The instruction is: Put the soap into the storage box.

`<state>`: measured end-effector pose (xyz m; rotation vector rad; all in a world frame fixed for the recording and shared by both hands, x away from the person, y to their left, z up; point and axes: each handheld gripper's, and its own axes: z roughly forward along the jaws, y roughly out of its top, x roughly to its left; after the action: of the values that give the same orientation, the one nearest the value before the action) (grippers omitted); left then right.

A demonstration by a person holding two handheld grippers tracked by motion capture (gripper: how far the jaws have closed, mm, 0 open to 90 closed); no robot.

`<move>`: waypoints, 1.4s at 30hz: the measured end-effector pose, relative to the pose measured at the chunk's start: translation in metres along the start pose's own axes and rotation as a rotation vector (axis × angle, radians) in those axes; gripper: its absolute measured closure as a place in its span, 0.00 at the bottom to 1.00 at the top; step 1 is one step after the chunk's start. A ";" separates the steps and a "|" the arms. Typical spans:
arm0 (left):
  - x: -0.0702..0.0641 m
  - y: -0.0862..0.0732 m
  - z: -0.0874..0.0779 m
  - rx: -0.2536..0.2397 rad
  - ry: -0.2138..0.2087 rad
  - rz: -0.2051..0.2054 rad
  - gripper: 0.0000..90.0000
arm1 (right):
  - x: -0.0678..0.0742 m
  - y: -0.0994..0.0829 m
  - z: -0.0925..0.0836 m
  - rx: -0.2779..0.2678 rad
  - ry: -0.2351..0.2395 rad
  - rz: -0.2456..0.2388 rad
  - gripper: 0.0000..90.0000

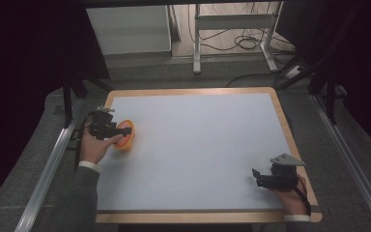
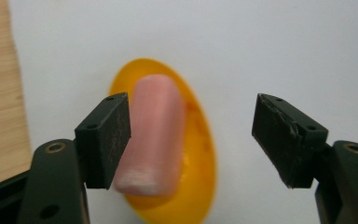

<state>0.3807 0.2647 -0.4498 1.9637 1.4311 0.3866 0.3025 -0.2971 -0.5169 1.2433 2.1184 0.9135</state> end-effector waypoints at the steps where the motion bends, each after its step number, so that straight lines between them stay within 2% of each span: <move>1: -0.003 -0.001 -0.001 0.005 -0.010 0.006 0.31 | 0.000 0.000 0.000 0.002 -0.001 -0.001 0.08; 6: -0.017 -0.009 -0.004 -0.017 -0.059 0.037 0.31 | 0.001 0.000 0.001 0.004 0.001 -0.005 0.08; 11: -0.031 -0.026 -0.006 -0.048 -0.111 0.074 0.31 | 0.001 0.000 0.000 0.000 -0.001 -0.004 0.08; 18: -0.047 -0.050 0.001 -0.037 -0.172 0.093 0.31 | 0.002 0.001 -0.001 -0.004 -0.002 -0.007 0.08; 21: -0.052 -0.061 0.006 -0.030 -0.186 0.109 0.31 | 0.002 0.001 -0.002 -0.008 -0.004 -0.007 0.08; 26: -0.057 -0.078 0.014 -0.020 -0.197 0.112 0.31 | 0.002 0.002 -0.003 -0.010 -0.008 -0.007 0.08; 31: -0.060 -0.091 0.020 0.008 -0.208 0.125 0.31 | 0.003 0.002 -0.002 -0.010 -0.006 -0.013 0.08; 37: -0.061 -0.099 0.024 0.015 -0.213 0.125 0.31 | 0.003 0.002 -0.003 -0.013 -0.005 -0.011 0.08; 40: -0.060 -0.100 0.022 0.010 -0.206 0.120 0.30 | 0.004 0.005 -0.006 -0.041 0.042 0.014 0.08; 42: -0.059 -0.101 0.022 0.007 -0.210 0.114 0.30 | 0.005 0.008 -0.009 -0.054 0.037 0.009 0.08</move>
<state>0.2993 0.2208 -0.5245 2.0319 1.1934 0.2179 0.2979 -0.2929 -0.5056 1.2182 2.1040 0.9990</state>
